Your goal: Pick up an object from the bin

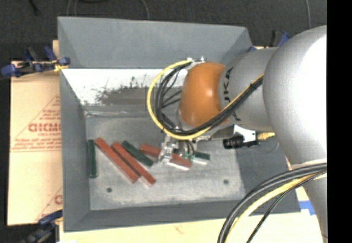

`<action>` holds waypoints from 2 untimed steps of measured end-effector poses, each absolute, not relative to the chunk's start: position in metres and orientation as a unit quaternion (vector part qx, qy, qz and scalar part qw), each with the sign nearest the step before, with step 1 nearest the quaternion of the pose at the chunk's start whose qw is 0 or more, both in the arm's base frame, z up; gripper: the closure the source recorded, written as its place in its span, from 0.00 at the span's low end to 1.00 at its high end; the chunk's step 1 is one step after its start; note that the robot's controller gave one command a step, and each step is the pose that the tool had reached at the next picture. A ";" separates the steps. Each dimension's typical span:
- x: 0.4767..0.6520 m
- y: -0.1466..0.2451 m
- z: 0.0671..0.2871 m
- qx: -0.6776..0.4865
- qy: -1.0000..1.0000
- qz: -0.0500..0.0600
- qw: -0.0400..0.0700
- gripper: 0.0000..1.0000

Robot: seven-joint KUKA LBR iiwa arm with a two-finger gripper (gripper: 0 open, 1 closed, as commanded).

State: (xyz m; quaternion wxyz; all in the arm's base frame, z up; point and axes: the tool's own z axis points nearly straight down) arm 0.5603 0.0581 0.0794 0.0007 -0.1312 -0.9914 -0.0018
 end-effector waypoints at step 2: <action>0.565 0.059 0.103 -0.134 -0.991 -0.001 0.000 1.00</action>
Offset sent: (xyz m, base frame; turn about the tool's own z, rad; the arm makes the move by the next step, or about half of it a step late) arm 0.0077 0.0026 0.0373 0.0111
